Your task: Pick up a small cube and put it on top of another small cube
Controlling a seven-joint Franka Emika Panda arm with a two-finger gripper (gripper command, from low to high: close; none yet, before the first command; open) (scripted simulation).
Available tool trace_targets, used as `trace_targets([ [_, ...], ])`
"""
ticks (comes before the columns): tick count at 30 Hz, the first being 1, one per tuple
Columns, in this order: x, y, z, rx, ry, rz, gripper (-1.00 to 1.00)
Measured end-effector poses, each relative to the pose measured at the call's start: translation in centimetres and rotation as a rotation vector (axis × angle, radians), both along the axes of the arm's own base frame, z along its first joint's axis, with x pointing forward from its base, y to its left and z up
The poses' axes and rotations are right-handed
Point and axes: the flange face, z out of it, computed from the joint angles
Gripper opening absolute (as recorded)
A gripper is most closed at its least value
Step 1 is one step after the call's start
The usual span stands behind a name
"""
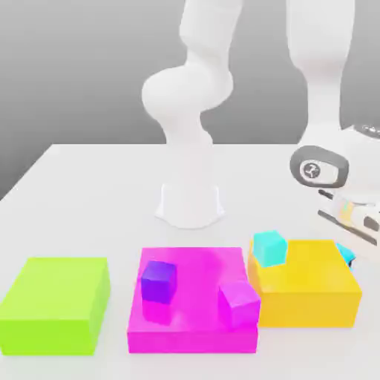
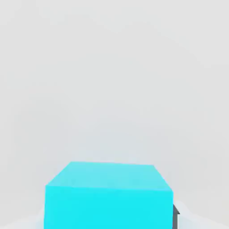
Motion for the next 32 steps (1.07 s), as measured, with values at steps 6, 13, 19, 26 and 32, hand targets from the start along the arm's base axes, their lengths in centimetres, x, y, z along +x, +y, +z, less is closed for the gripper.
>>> trace_targets([
  [6, 2.7, -0.3, 5.7, 0.022, -0.014, -0.011, -1.00],
  [13, 14.3, -14.4, 12.3, 0.020, -0.063, -0.082, -1.00],
  [19, 16.3, -29.0, 15.2, -0.001, -0.043, -0.130, -1.00],
  [26, 14.1, -38.3, 12.4, 0.011, 0.005, -0.170, -1.00],
  [32, 13.9, -38.6, 9.1, 0.004, 0.003, -0.173, 1.00],
])
